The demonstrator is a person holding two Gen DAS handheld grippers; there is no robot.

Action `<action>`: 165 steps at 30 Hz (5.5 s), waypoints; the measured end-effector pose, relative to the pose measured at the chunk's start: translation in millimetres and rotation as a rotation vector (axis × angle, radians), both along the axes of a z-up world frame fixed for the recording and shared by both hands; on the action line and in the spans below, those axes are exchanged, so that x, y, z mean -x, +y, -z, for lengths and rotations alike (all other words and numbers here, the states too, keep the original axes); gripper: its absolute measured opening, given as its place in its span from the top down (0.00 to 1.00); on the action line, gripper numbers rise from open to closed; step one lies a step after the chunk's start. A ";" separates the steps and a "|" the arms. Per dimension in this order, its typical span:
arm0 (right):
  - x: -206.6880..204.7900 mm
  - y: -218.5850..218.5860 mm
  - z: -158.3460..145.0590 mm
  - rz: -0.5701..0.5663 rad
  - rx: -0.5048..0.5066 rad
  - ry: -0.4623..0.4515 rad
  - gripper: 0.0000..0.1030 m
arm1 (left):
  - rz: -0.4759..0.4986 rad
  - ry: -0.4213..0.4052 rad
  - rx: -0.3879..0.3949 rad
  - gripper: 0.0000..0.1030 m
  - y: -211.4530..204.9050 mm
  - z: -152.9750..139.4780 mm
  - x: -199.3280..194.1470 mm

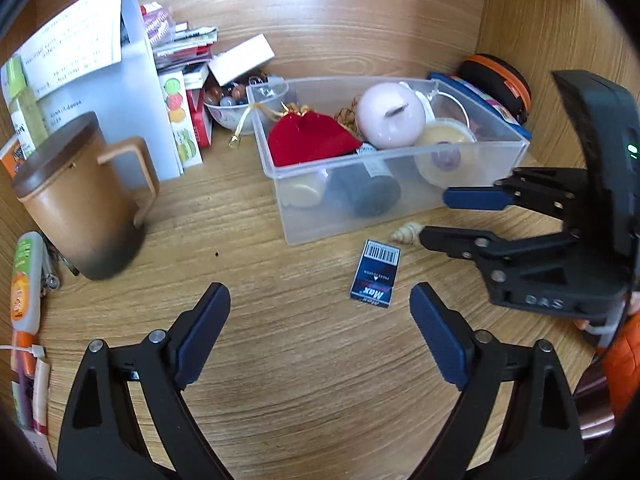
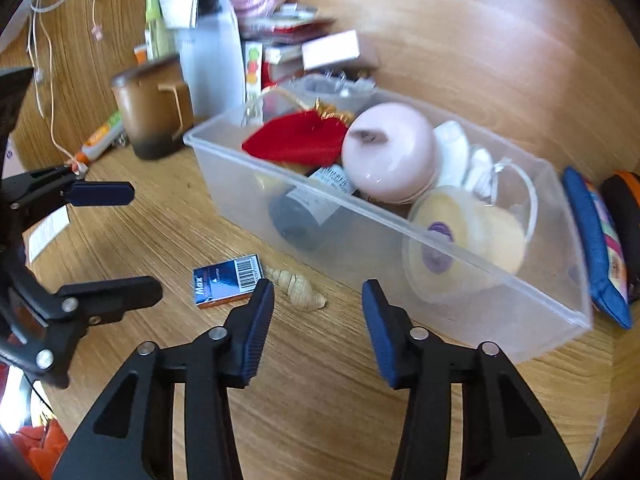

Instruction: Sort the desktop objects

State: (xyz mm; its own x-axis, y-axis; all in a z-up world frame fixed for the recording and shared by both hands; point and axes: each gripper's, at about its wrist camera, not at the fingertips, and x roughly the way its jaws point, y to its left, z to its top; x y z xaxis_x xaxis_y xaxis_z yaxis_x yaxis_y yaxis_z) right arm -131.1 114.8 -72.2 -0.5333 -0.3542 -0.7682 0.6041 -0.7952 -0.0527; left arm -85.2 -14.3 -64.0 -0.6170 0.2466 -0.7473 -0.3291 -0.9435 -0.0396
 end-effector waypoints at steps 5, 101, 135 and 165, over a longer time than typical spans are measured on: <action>9.1 -8.9 12.3 -0.042 -0.028 -0.038 0.70 | 0.021 -0.027 -0.007 0.10 1.8 6.1 1.7; 104.3 75.6 -34.9 0.178 0.109 0.048 0.83 | -0.046 0.032 -0.038 0.75 41.3 -28.1 135.0; 101.0 95.3 -46.9 0.220 0.244 0.066 0.42 | -0.059 0.101 -0.017 0.36 41.2 -48.5 112.2; -39.3 80.9 -99.7 0.306 0.159 0.307 0.00 | -0.123 0.323 -0.007 0.01 39.0 -102.9 -18.7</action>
